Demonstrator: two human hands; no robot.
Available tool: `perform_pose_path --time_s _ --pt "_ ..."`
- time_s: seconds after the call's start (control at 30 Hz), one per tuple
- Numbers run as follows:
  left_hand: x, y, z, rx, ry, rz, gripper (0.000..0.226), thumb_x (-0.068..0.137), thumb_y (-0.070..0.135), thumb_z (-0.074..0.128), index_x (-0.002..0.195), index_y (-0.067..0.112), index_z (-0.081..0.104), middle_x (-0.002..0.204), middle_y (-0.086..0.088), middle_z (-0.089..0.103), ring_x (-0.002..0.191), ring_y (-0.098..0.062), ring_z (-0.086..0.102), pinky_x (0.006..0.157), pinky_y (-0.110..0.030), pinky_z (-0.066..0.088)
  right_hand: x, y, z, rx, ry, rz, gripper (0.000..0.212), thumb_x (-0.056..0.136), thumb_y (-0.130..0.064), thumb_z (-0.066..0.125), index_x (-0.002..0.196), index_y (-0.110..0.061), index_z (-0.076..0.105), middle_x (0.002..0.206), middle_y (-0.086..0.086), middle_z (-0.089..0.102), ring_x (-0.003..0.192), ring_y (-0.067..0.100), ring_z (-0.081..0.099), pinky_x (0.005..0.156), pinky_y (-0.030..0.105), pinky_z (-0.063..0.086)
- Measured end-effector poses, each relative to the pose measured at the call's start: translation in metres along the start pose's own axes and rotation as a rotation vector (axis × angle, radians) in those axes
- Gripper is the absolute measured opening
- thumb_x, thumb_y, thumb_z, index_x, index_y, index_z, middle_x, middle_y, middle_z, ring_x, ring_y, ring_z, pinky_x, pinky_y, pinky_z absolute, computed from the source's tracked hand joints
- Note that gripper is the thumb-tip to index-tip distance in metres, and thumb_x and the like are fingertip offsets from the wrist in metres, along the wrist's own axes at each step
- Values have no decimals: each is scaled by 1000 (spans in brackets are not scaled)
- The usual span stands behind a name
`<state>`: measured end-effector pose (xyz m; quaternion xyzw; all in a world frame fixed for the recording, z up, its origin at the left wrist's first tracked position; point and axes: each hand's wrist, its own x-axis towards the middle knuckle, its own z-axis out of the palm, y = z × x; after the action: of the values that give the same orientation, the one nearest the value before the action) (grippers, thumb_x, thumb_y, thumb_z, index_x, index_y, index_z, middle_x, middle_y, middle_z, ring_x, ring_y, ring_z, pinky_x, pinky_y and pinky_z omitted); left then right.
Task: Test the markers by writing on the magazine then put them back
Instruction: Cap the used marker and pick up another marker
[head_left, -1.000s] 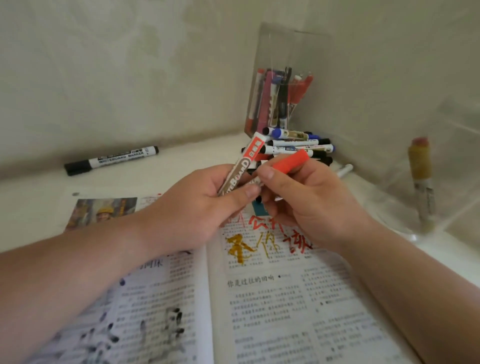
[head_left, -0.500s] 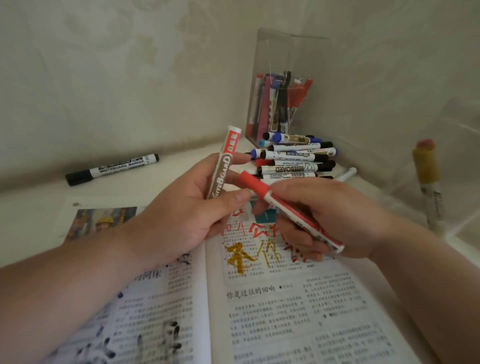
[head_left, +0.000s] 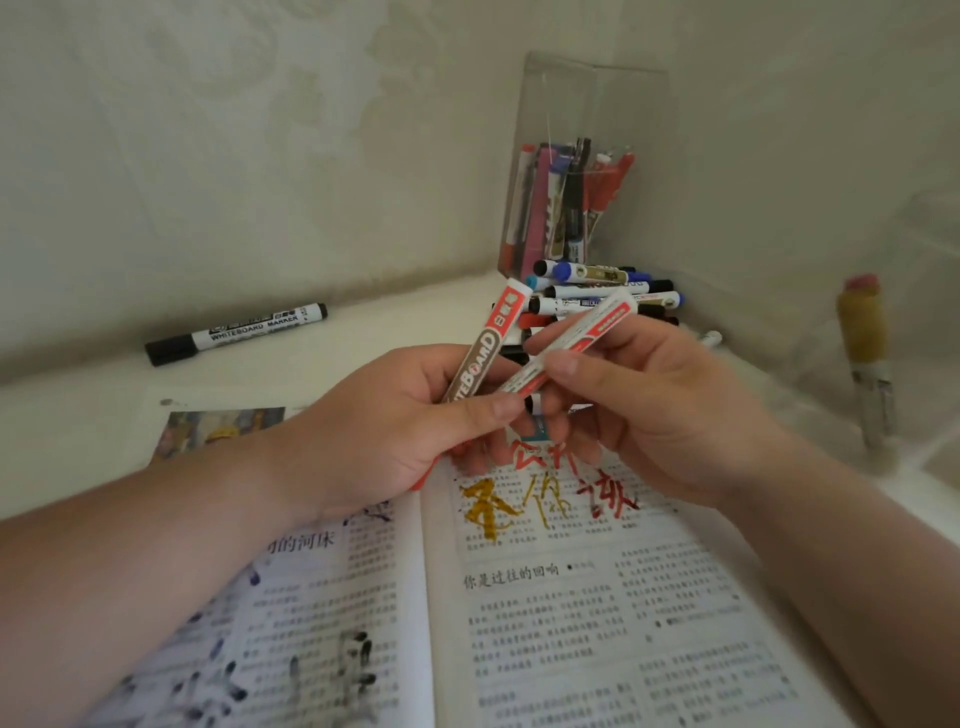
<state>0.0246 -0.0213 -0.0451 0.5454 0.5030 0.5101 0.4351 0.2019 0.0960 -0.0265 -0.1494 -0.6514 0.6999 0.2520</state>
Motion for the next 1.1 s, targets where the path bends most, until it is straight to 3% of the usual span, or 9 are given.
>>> perform_pose_path --time_s 0.2,0.3,0.53,0.63,0.73,0.83,0.9,1.0,1.1 --pt "4 -3 -2 11 -37 40 25 100 25 57 98 0 58 65 -11 35 56 -25 22 51 -43 17 0 1 15 -144 85 -28 26 82 -27 66 96 -5 64 63 5 61 50 18 55 39 23 39" --pt "5 -4 -2 -10 -29 42 16 97 26 57 89 13 61 60 0 35 52 -17 24 48 -35 18 0 3 17 -164 104 -32 25 84 -30 66 95 -8 63 64 5 60 51 17 53 42 22 38" --pt "6 0 3 -71 -30 9 24 94 31 60 87 8 56 54 -2 33 44 -15 25 42 -26 23 -3 3 22 -141 119 -84 13 86 -29 62 89 -17 64 62 1 55 50 15 46 43 22 38" --pt "3 5 5 259 29 23 40 95 51 56 82 13 60 59 -13 48 51 -20 42 49 -43 36 -3 2 24 -156 114 -126 8 93 -21 58 90 -14 59 58 -7 57 48 6 48 44 16 39" --pt "1 8 8 470 95 34 36 89 58 48 78 26 61 61 7 57 56 -9 51 58 -41 45 -2 2 24 -197 125 -160 8 99 -13 54 92 -14 57 57 -14 60 48 0 54 47 9 40" --pt "3 9 12 410 100 114 27 95 47 49 78 28 58 56 17 52 50 -1 43 52 -19 35 -2 2 24 -206 130 -195 9 97 -29 60 91 -23 62 60 -12 58 49 4 47 46 14 38" --pt "4 10 16 308 69 159 25 100 41 50 77 36 59 55 20 51 47 0 45 50 -11 34 -3 0 26 -140 126 -206 10 102 -21 56 94 -16 59 58 -11 56 48 3 48 46 13 39" --pt "4 10 15 171 50 168 22 97 39 55 77 34 61 53 14 46 43 -4 40 48 -18 34 -7 -5 31 -55 91 -235 10 101 -8 47 92 -6 51 55 -12 60 46 0 55 46 8 42" --pt "4 9 14 95 45 107 30 93 48 62 78 22 58 53 5 38 43 -15 30 50 -28 28 -6 -4 28 -121 109 -253 15 99 -22 56 91 -10 54 58 -12 57 46 1 48 46 11 39"
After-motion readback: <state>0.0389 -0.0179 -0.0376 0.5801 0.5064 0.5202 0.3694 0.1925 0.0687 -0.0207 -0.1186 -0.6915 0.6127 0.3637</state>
